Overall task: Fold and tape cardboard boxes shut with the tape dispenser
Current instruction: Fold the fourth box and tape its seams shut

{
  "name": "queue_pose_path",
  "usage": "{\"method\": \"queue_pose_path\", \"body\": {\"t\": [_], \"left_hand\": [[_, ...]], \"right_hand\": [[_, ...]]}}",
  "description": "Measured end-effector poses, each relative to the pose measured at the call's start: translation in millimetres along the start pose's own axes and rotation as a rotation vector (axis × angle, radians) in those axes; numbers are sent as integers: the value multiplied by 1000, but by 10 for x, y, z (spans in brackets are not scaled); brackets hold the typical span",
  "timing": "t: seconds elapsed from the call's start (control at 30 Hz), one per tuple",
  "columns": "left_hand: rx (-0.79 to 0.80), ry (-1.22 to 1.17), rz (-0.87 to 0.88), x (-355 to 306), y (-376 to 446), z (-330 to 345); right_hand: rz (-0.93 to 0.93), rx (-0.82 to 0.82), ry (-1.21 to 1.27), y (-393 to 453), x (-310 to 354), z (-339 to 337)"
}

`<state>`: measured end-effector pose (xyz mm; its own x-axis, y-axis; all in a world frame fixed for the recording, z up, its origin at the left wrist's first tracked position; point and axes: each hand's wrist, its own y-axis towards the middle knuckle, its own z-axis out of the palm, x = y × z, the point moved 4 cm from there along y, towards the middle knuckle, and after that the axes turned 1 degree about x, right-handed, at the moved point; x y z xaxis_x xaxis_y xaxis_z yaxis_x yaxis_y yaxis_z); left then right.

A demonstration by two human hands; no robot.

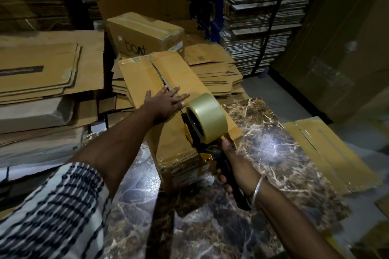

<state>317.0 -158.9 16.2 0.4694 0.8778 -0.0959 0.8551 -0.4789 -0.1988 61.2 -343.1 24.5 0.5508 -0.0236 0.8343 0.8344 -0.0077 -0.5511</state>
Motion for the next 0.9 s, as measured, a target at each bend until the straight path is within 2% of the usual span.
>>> {"method": "queue_pose_path", "body": {"t": [0.1, 0.17, 0.27, 0.4, 0.53, 0.67, 0.9], "left_hand": [[-115, -31, -9, -100, -83, 15], [-175, -120, 66, -269, -252, 29], [-113, -148, 176, -461, -487, 71], [-21, -84, 150, -399, -415, 123], [-22, -36, 115, -285, -207, 115], [20, 1, 101, -248, -144, 73], [62, 8, 109, -246, -151, 63]], "right_hand": [[-37, -37, -60, 86, -34, -14], [-58, -41, -65, 126, -66, -37], [-96, -39, -99, 161, -57, -16], [-144, 1, -20, 245, 17, 44], [-142, -50, -37, 360, 191, 22], [-145, 30, -15, 382, 320, 13], [-189, 3, -66, 187, -60, -235]]}}
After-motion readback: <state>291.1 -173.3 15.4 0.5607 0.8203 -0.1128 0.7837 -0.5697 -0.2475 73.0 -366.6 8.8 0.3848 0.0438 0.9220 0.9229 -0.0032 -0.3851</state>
